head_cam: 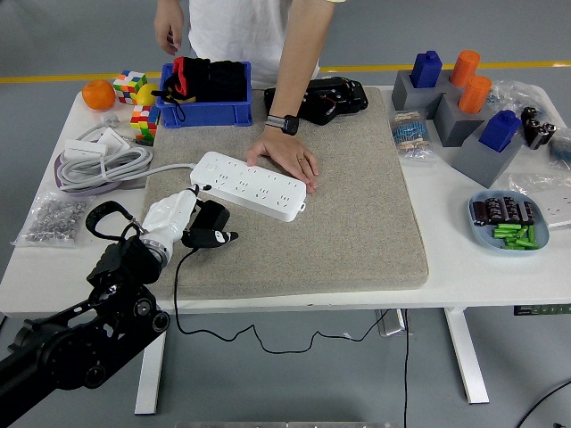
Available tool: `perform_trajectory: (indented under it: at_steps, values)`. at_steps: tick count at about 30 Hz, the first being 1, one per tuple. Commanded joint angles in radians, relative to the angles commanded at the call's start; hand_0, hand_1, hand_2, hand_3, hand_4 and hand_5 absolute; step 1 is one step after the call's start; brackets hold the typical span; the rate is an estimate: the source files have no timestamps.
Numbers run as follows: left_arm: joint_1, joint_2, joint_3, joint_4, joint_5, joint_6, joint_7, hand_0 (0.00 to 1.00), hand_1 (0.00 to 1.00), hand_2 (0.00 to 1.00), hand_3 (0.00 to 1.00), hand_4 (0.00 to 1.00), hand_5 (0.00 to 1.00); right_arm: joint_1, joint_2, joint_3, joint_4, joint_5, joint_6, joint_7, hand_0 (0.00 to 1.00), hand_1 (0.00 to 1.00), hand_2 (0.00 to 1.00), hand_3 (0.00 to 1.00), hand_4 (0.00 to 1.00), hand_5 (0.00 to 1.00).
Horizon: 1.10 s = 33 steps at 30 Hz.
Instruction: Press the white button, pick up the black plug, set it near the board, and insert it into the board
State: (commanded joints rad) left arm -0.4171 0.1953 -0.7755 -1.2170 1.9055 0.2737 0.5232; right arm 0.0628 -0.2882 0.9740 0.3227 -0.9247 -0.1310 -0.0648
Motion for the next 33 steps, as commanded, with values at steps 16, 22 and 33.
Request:
perform_trajectory:
  at_steps: [16,22,33]
  values:
    - [0.009,-0.005,-0.003,0.021,0.015,0.033,-0.015,0.297,0.423,0.518,0.577,0.716,0.002,-0.004,0.006,0.007,0.000,0.000,-0.001,0.001,0.821,0.656,0.652,0.628,0.758,0.489]
    - [0.006,-0.007,-0.001,0.023,0.009,0.058,-0.049,0.248,0.374,0.462,0.536,0.634,0.002,-0.003,0.006,0.010,0.000,0.000,-0.001,0.002,0.821,0.656,0.651,0.628,0.757,0.489]
    - [-0.002,-0.007,0.002,0.016,-0.038,0.083,-0.083,0.154,0.258,0.336,0.455,0.557,0.002,-0.004,0.008,0.010,-0.001,0.004,-0.004,0.006,0.821,0.656,0.651,0.625,0.756,0.489]
